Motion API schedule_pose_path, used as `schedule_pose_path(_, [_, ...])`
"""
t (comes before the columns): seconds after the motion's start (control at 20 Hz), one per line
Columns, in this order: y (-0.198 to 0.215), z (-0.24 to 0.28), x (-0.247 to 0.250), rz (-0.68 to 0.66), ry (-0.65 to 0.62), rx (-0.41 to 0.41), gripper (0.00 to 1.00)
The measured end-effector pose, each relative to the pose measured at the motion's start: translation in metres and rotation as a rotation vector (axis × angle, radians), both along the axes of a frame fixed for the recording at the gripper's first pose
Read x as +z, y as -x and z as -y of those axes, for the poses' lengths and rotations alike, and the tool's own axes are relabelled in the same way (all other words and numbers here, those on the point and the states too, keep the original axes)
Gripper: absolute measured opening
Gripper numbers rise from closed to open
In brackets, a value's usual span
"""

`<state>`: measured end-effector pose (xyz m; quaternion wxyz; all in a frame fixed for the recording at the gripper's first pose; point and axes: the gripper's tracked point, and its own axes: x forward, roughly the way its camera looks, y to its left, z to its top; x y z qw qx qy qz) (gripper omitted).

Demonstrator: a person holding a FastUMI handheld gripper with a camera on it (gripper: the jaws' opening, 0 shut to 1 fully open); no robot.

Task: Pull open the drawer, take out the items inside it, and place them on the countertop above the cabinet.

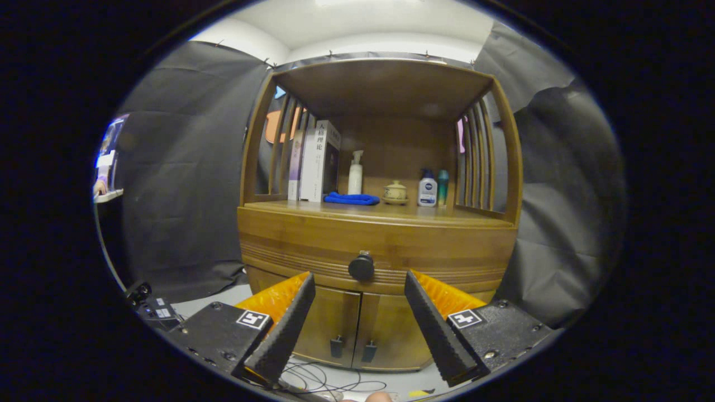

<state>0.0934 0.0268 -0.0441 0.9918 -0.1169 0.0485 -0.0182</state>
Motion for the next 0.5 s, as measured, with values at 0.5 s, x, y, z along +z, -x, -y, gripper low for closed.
schedule_pose_path(0.5, [-0.071, 0.007, -0.027, -0.039, 0.014, -0.062, 1.0])
